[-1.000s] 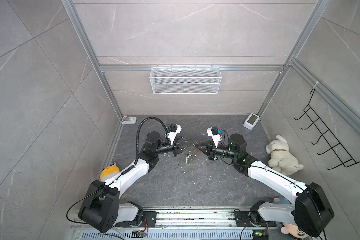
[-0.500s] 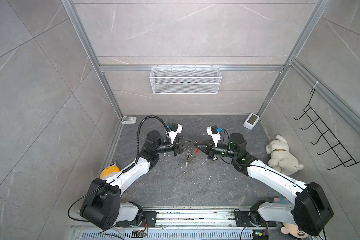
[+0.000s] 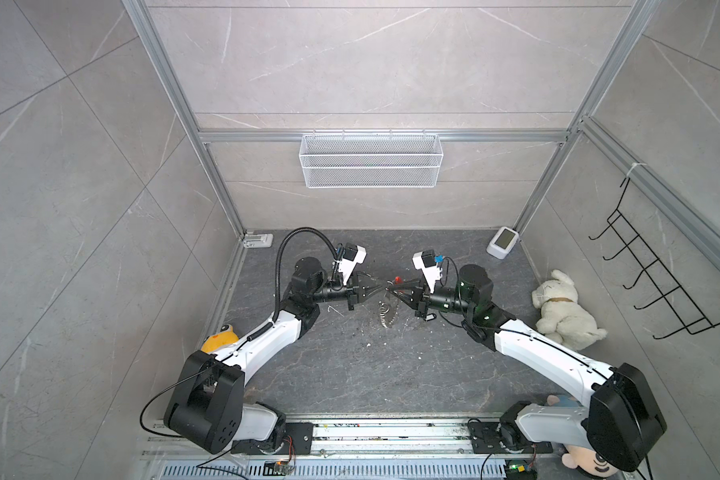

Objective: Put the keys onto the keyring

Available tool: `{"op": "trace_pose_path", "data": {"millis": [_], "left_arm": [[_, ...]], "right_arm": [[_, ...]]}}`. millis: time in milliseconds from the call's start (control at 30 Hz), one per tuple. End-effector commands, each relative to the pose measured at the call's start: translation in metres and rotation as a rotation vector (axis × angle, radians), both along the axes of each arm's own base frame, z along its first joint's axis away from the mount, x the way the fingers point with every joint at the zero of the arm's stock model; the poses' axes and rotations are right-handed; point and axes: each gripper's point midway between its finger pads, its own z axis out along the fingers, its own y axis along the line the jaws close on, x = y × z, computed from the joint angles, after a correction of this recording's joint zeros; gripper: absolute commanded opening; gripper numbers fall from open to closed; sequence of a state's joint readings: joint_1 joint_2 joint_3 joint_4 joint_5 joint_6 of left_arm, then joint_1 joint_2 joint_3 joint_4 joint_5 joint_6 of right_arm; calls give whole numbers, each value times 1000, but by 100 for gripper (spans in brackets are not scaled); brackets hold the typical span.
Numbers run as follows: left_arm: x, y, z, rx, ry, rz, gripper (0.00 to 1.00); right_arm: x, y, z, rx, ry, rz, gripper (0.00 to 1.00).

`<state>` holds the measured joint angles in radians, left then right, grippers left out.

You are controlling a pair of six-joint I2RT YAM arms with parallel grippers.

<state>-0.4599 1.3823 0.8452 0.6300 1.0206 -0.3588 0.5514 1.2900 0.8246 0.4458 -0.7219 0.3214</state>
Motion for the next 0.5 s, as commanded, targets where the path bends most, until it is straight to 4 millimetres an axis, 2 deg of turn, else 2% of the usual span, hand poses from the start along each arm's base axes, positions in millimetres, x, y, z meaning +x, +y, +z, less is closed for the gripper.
{"op": "trace_pose_path", "data": {"millis": [0, 233, 300, 467], "left_arm": [[-7, -3, 20, -31, -73, -62, 0], [-10, 5, 20, 3, -161, 4, 0], [-10, 7, 19, 21, -189, 25, 0], [-13, 8, 18, 53, -191, 14, 0]], "right_arm": [[1, 5, 24, 40, -56, 12, 0], [7, 5, 17, -2, -26, -7, 0], [7, 3, 12, -38, -17, -16, 12], [2, -3, 7, -113, -47, -24, 16]]}}
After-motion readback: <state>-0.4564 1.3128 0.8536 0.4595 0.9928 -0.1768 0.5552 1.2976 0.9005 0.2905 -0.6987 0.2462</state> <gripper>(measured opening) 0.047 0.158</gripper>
